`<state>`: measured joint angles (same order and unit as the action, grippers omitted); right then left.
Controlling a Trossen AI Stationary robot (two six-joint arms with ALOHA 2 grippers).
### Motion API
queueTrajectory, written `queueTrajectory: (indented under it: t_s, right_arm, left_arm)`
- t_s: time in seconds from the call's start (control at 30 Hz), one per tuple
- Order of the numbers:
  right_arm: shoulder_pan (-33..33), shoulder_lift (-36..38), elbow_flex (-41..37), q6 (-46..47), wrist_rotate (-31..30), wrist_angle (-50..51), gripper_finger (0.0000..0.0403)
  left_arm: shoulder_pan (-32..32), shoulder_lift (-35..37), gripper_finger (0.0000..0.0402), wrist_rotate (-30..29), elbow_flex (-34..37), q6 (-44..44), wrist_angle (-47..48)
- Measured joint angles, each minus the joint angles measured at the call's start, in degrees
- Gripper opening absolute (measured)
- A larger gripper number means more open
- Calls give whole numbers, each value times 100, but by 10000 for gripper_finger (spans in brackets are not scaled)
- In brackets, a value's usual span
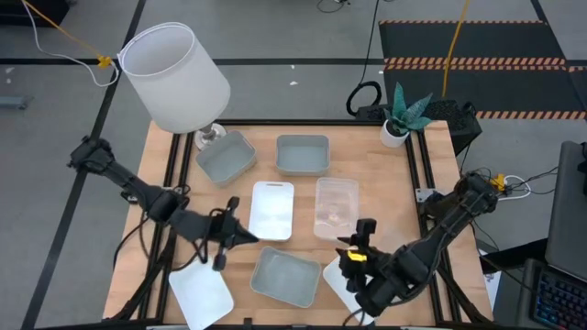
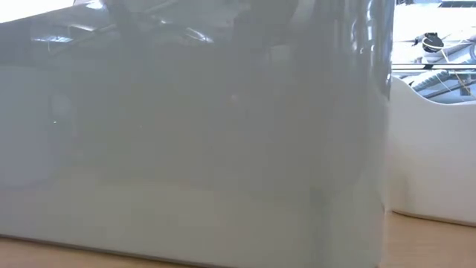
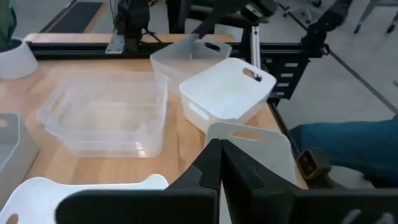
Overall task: Stack baskets by color
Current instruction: Stack the top left gray bin on top of the top right gray bin
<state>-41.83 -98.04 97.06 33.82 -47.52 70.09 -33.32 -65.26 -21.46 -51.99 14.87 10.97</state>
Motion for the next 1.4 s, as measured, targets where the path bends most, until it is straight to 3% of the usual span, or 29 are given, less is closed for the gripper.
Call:
queueTrajectory:
  t_s: [0.2, 0.4, 0.63, 0.77, 0.87, 1.07, 1.13, 1.23, 1.4]
  right_arm:
    - [-206, 0, 1, -16, -55, 96, 130]
    - [-357, 0, 0, 0, -49, 378, 130]
    - [-403, 0, 0, -35, -68, 452, 130]
    - [-362, 0, 0, -84, -189, 581, 130]
    - [-355, 0, 0, -89, -348, 671, 130]
    - [-355, 0, 0, -184, -350, 683, 130]
    - [-355, 0, 0, -192, -355, 742, 130]
    - [-355, 0, 0, -181, -363, 866, 130]
    - [-323, 0, -176, -327, -739, 912, 130]
  left_arm:
    - [-511, 2, 8, -605, -116, 618, 510]
    - [-817, -93, 8, -622, -116, 1436, 839]
    - [-993, -958, 8, -113, -116, 1449, 101]
    - [-966, -1306, 8, -202, -114, 1602, 71]
    - [-811, -1274, 8, -295, -114, 1886, 762]
    - [-91, -752, 12, -224, -116, 2068, 3123]
    - [306, -571, 24, -116, -114, 1611, 3873]
    - [814, -374, 53, -133, -114, 208, 4741]
    - [1803, -346, 117, -207, -114, -1859, 5378]
